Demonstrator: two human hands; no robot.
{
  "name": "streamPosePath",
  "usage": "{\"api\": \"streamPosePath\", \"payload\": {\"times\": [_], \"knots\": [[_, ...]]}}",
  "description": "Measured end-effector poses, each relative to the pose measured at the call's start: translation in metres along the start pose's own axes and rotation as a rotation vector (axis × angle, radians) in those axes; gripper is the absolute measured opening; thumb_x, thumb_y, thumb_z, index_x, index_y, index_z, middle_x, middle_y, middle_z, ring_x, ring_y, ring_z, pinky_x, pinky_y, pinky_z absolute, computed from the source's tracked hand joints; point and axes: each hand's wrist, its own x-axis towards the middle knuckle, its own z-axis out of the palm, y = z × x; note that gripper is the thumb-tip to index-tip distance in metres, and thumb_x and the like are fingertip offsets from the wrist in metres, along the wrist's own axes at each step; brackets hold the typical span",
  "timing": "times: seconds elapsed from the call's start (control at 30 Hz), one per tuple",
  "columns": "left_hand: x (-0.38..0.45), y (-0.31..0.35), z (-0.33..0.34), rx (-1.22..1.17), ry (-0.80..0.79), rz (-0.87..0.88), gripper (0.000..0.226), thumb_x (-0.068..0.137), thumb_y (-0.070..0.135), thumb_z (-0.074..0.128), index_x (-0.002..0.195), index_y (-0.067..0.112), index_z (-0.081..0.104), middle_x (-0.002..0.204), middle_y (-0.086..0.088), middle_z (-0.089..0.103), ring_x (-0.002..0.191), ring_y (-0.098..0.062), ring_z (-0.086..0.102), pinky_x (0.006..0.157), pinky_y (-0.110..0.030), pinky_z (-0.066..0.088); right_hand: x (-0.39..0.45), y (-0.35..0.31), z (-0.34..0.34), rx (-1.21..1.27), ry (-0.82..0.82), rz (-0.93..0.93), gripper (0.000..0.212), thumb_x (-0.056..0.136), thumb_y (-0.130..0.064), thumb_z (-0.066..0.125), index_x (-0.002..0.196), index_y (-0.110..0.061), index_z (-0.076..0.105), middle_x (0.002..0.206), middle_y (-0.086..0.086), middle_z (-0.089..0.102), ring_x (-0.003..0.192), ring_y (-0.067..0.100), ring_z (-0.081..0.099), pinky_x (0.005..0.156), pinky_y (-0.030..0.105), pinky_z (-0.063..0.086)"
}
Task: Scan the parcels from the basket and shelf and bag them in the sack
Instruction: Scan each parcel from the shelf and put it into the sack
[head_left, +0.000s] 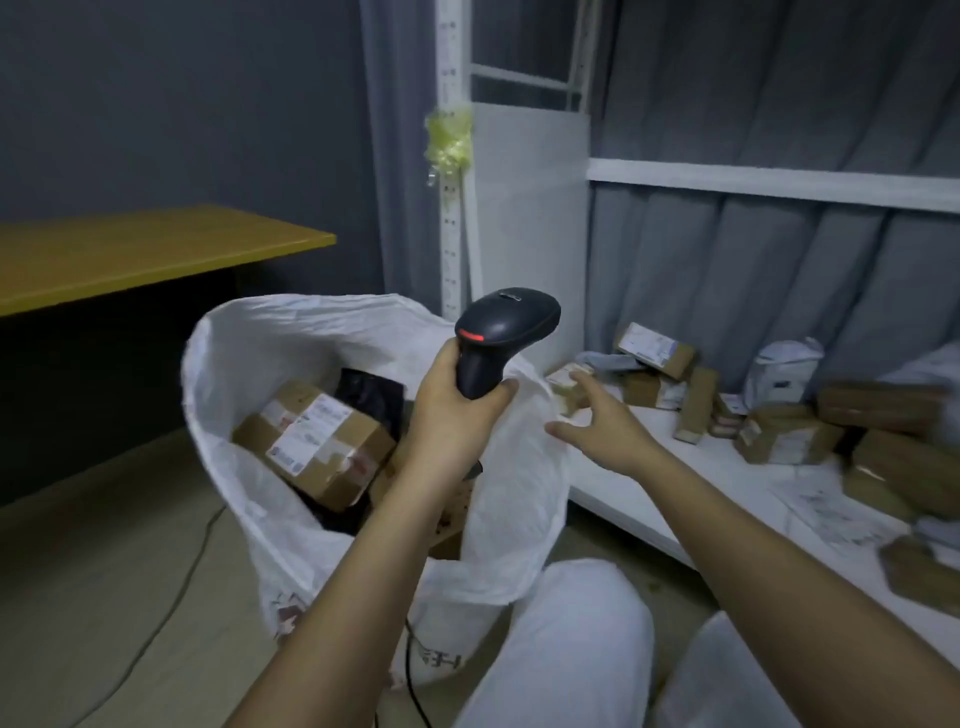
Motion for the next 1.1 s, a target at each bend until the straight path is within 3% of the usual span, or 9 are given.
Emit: {"api": "streamPosePath", "payload": {"times": [0.13,0.33,0.47,0.63,0.77,0.87,0.93,1.03,1.1], "knots": [[0.005,0.004,0.068,-0.004,-0.165,-0.013,0.036,0.083,0.02,0.072,0.112,0.029,0.053,0.096,0.008,0.062,0.084,-0.012,0.059,0.079,-0.037,0.054,-0.027,0.045,-0.036,0.101,0.084,0.151,0.058,0.09,-0.051,0.06,0.14,-0.032,0.04,0.13,0.004,0.053,0.108,0.023,0.056,0.088,0.04,0.052],[0.015,-0.026,0.192,0.013,-0.356,-0.071,0.039,0.084,0.023,0.071,0.118,0.026,0.053,0.104,0.002,0.064,0.091,-0.023,0.062,0.079,-0.041,0.055,-0.051,0.155,-0.086,0.168,0.266,0.393,0.04,0.092,-0.036,0.062,0.128,-0.023,0.053,0.12,0.005,0.057,0.084,0.022,0.057,0.072,0.032,0.047],[0.022,-0.069,0.269,0.046,-0.472,-0.106,0.035,0.084,0.023,0.071,0.114,0.024,0.053,0.101,0.001,0.062,0.085,-0.023,0.06,0.078,-0.041,0.054,-0.062,0.248,-0.101,0.145,0.351,0.569,0.035,0.093,-0.028,0.062,0.125,-0.017,0.056,0.113,0.007,0.06,0.082,0.021,0.057,0.071,0.027,0.041],[0.032,-0.129,0.359,0.083,-0.591,-0.165,0.038,0.085,0.017,0.07,0.119,0.016,0.054,0.101,0.001,0.06,0.087,-0.019,0.057,0.077,-0.031,0.045,-0.062,0.361,-0.097,0.053,0.375,0.769,0.042,0.093,-0.021,0.059,0.133,-0.011,0.053,0.132,0.016,0.056,0.114,0.03,0.056,0.09,0.03,0.041],[0.043,-0.181,0.413,0.115,-0.663,-0.209,0.035,0.085,0.013,0.07,0.115,0.015,0.053,0.098,-0.004,0.062,0.087,-0.024,0.06,0.076,-0.034,0.051,-0.03,0.431,-0.084,-0.118,0.236,0.794,0.058,0.098,-0.026,0.051,0.149,-0.006,0.032,0.157,0.014,0.027,0.144,0.028,0.026,0.115,0.034,0.02],[0.053,-0.218,0.437,0.146,-0.69,-0.242,0.029,0.084,0.013,0.07,0.108,0.016,0.053,0.095,-0.009,0.064,0.08,-0.023,0.059,0.07,-0.034,0.049,0.006,0.476,-0.083,-0.242,0.12,0.776,0.062,0.101,-0.024,0.043,0.153,-0.004,0.016,0.162,0.015,0.006,0.149,0.03,0.007,0.118,0.036,0.01],[0.059,-0.238,0.445,0.167,-0.688,-0.256,0.026,0.084,0.013,0.07,0.103,0.018,0.053,0.093,-0.009,0.064,0.078,-0.023,0.059,0.07,-0.036,0.051,0.024,0.5,-0.085,-0.272,0.146,0.798,0.063,0.101,-0.022,0.042,0.153,-0.003,0.012,0.162,0.016,0.002,0.149,0.032,0.002,0.118,0.04,0.01],[0.065,-0.263,0.448,0.15,-0.658,-0.314,0.023,0.084,0.012,0.07,0.095,0.021,0.053,0.088,-0.004,0.063,0.078,-0.019,0.061,0.068,-0.033,0.052,0.042,0.532,-0.081,-0.289,0.171,0.859,0.061,0.101,-0.029,0.036,0.153,-0.006,0.014,0.162,0.013,0.003,0.149,0.03,0.0,0.118,0.047,0.012],[0.066,-0.274,0.448,0.128,-0.641,-0.351,0.023,0.085,0.011,0.07,0.091,0.024,0.052,0.085,0.001,0.061,0.076,-0.015,0.061,0.065,-0.028,0.05,0.047,0.544,-0.073,-0.36,0.148,0.895,0.06,0.095,-0.039,0.031,0.147,-0.008,0.029,0.158,0.013,0.017,0.147,0.032,0.011,0.114,0.052,0.021]]}}
